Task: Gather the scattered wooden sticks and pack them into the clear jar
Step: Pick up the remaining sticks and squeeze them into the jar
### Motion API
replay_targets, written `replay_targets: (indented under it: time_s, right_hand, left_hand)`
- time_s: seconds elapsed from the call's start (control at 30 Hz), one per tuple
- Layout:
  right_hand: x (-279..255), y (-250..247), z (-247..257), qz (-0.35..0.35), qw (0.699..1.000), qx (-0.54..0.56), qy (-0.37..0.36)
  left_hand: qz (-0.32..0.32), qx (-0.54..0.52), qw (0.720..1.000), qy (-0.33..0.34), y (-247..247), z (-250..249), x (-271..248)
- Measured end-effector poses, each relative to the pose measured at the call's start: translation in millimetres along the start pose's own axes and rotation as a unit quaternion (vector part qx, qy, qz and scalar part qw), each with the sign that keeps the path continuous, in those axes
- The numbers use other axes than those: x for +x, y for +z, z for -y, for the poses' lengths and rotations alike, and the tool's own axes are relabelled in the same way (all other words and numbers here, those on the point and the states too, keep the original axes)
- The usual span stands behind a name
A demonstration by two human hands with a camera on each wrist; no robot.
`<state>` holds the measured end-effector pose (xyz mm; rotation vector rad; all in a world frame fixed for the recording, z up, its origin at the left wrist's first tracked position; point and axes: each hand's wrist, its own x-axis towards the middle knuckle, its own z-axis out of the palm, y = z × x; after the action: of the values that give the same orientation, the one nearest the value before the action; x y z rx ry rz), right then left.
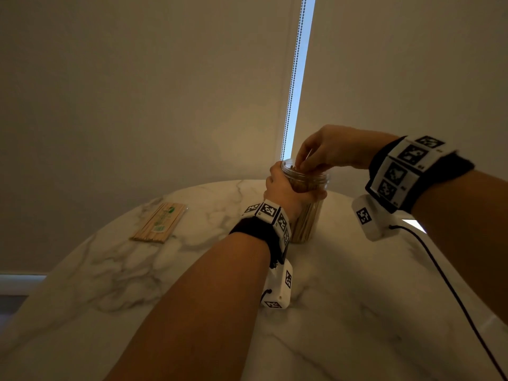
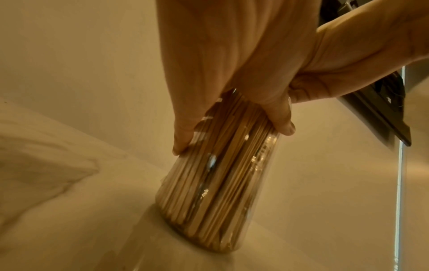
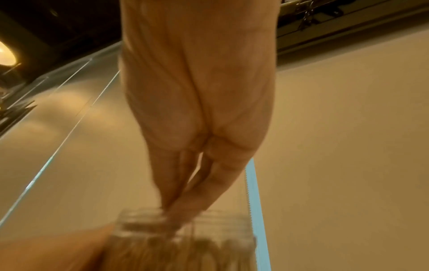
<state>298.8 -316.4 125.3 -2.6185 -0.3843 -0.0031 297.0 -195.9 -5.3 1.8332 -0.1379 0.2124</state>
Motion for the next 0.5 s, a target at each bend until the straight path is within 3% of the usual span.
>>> replay_targets:
  time_s: [0.1,0.2,0.33,0.5]
  right_hand:
    - [6.4,11.0,-5.5,-0.138,0.986,-0.087,-0.021]
    - [5.6,21.7,-4.2,-0.104,0.976,-0.188,-0.032]
    - [4.2,21.2,1.8,-0.121,0.982,-0.14,-0.037]
    - [1.9,27.0,4.9,-0.085,0.971,-0.222,-0.039]
  left_hand:
    - [-0.001,-0.008,1.0,0.004,0.5,1.0,-0.2]
    - [0.001,-0.008,1.0,0.004,0.4,-0.5,-0.5]
    - [-0.003,-0.01,1.0,0.0,0.6,-1.3,-2.2]
    - [0.0,-0.019,1.0,0.006,0.2,-3.3,-2.8]
